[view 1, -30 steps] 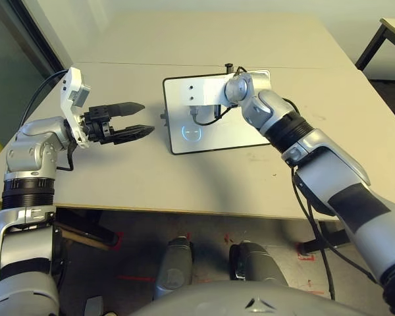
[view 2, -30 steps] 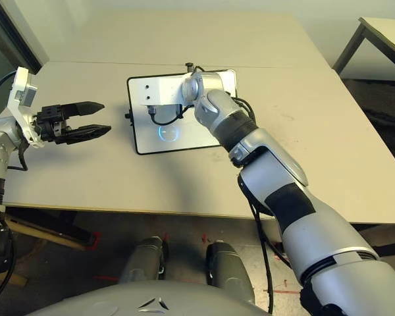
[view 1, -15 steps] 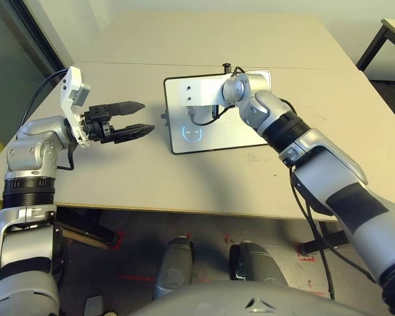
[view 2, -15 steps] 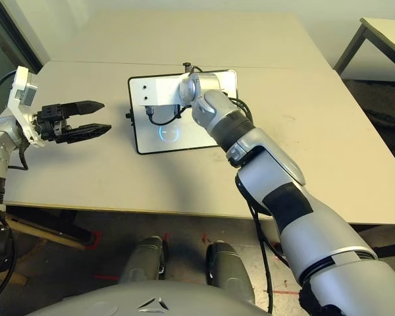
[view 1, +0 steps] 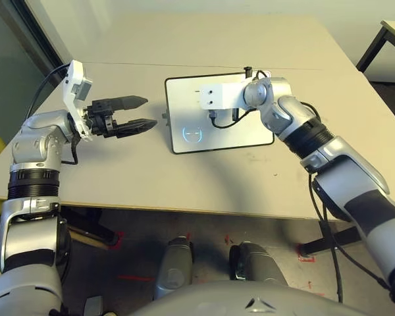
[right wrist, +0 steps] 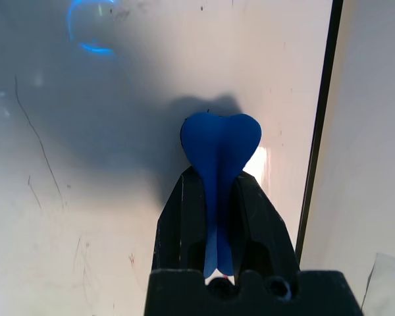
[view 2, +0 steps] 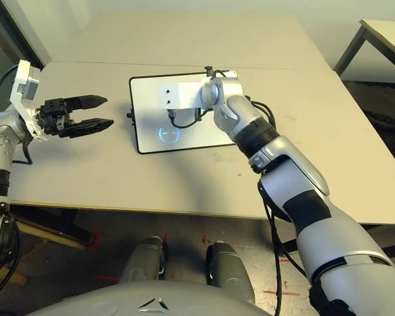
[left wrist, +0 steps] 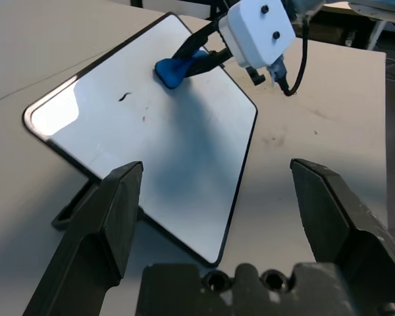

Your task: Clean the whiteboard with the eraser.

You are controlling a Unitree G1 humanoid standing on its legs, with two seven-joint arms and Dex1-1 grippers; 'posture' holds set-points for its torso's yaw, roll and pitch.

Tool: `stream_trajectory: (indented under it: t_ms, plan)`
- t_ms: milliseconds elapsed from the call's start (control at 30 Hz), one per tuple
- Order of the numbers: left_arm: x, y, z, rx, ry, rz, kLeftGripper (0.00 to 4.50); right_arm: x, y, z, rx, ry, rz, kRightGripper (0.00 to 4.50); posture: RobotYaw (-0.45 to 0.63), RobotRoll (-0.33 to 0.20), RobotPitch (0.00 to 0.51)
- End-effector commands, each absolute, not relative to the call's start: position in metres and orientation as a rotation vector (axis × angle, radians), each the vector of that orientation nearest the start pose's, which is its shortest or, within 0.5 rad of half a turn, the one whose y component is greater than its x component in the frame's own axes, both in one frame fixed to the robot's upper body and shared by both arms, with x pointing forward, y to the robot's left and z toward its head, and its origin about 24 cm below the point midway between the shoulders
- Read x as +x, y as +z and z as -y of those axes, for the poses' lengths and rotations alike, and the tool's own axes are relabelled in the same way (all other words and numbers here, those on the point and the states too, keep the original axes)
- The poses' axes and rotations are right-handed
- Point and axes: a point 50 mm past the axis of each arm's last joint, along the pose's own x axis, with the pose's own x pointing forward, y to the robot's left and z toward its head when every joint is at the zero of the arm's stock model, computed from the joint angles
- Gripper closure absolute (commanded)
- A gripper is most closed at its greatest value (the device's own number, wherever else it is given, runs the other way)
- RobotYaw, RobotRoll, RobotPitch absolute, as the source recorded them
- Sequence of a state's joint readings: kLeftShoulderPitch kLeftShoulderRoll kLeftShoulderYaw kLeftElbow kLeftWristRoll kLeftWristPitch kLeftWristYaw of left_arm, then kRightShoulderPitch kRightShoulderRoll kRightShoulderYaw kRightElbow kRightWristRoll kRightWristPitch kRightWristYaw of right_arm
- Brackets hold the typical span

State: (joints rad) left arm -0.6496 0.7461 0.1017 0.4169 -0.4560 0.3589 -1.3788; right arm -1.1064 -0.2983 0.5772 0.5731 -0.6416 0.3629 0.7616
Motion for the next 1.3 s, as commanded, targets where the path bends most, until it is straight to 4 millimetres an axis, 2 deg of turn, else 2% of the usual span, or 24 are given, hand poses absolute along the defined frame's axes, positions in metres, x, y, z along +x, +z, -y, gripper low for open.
stream_trajectory:
  t_ms: [33,900,1067,1300]
  plan:
    - [0.316,0.183,-0.256,0.113,-1.147,-0.108,0.0,0.386,0.183,0.065,-1.4,0.689,-0.238,4.2,0.27,0.0,0.026]
    - [0.295,0.18,-0.268,0.104,-1.078,-0.112,0.0,0.389,0.201,0.003,-1.408,0.776,-0.084,4.2,0.38,0.0,0.027]
    - [0.294,0.18,-0.267,0.102,-1.074,-0.111,0.0,0.391,0.199,0.003,-1.41,0.773,-0.092,4.2,0.38,0.0,0.029]
    - [0.297,0.18,-0.265,0.1,-1.081,-0.109,0.0,0.398,0.192,0.016,-1.413,0.74,-0.146,4.2,0.36,0.0,0.03]
